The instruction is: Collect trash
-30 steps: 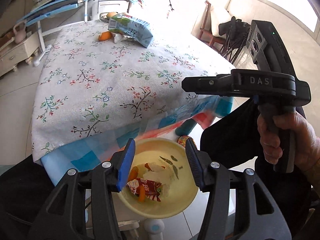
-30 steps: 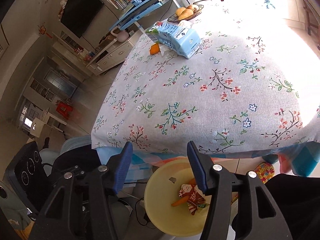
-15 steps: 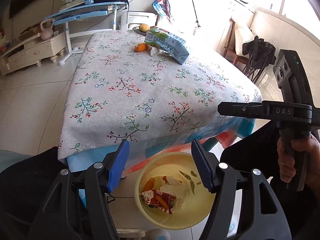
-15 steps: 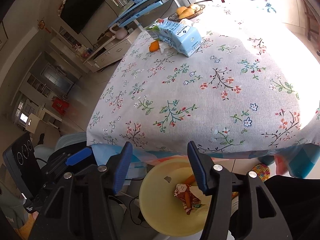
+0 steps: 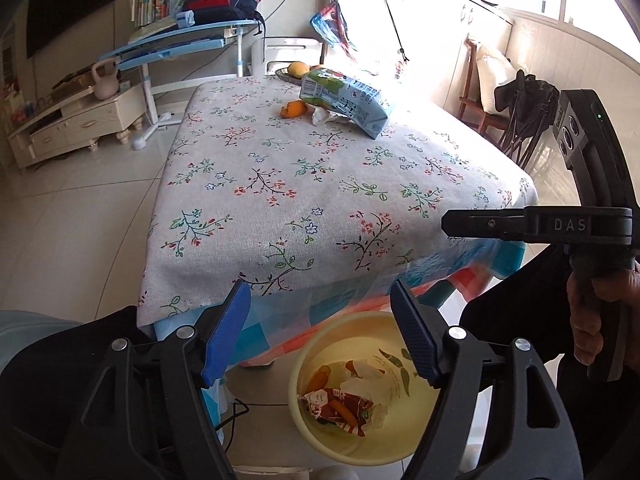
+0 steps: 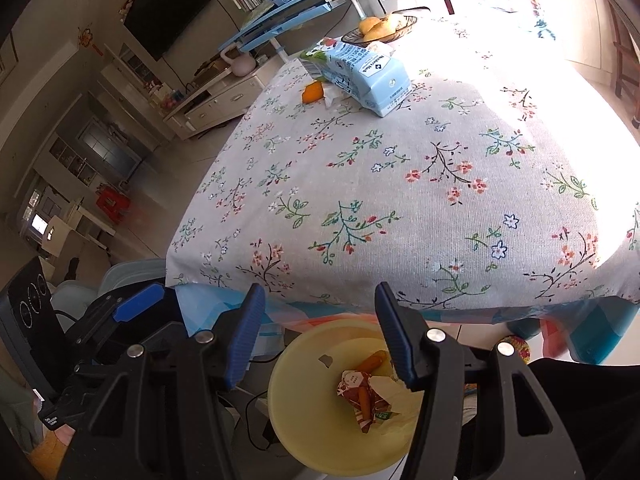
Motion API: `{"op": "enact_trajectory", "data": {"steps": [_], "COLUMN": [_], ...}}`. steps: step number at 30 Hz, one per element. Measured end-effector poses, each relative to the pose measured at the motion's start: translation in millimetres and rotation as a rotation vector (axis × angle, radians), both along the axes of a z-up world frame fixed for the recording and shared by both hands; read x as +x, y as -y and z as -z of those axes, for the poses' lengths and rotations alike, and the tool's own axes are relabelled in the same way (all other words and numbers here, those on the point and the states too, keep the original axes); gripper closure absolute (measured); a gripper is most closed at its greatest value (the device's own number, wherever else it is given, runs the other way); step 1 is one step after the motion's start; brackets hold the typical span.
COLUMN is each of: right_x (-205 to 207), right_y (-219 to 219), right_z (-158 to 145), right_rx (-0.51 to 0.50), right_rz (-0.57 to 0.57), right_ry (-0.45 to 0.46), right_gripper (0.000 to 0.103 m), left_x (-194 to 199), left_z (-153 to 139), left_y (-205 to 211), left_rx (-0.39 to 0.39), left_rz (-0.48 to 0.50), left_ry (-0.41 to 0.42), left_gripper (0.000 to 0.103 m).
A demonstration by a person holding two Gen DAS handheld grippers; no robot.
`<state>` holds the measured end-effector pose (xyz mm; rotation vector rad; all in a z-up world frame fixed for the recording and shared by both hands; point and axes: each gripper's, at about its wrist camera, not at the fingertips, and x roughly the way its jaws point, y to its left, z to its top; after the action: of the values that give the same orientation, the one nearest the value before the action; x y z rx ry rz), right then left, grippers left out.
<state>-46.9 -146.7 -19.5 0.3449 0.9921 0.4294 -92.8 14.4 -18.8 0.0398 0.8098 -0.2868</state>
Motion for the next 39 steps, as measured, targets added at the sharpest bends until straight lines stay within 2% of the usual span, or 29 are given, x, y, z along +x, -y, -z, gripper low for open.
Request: {"op": "enact_trajectory", "data": {"steps": [4,5,7,12,15,21,24,28,31,39], "right_x": [5,9,24,87,134,207,228,240,243,246], "right_y": [1,4,13,57,76,86,81,70,68,71], "right_z": [-5,-8,-16,-28,-24,-6,4,11,12,10], "right_rx": [-0.014,-0.026,-0.081,-0.151,-0.209,-0.323,-0.386,-0.501,-0.491,-0.493], "right_rz": [0.009,0.019,0.067,0.235,0.29,0.294,0.274,0.253,0.266,0.326], "right_ry": [0.021,0.031,0.043,0.015,-0.017,-0.047,-0.055,-0.03,0.018,0.009], "right_gripper": [0.047,0.044,0.027,0.025,0.024,0.02,0.013,0.007,0.007,0.007], "left_x": [1,1,2,6,11,19,21,20,18,14], "left_z": [-1,-1,0,4,5,10,12,16,17,17], "left_y": [-1,-2,-3,-6,-8,-9,-10,-10,-12,-17], "left_rx": [-0.001,-0.002,0.0,-0.008,-0.02,-0.037,-0.048,-0.051,-0.053,-0.05], "left_rz": [-0.012,-0.014,-0.023,-0.041,-0.052,-0.066,-0.072,-0.069,-0.063,-0.073], "left_ry": [0.006,0.008,0.006,-0.01,-0.018,-0.041,-0.052,-0.07,-0.075,-0.093], "left_gripper": [0.031,0.029,0.028,0.026,0.025,0.024,0.023,0.021,0.021,0.019]}}
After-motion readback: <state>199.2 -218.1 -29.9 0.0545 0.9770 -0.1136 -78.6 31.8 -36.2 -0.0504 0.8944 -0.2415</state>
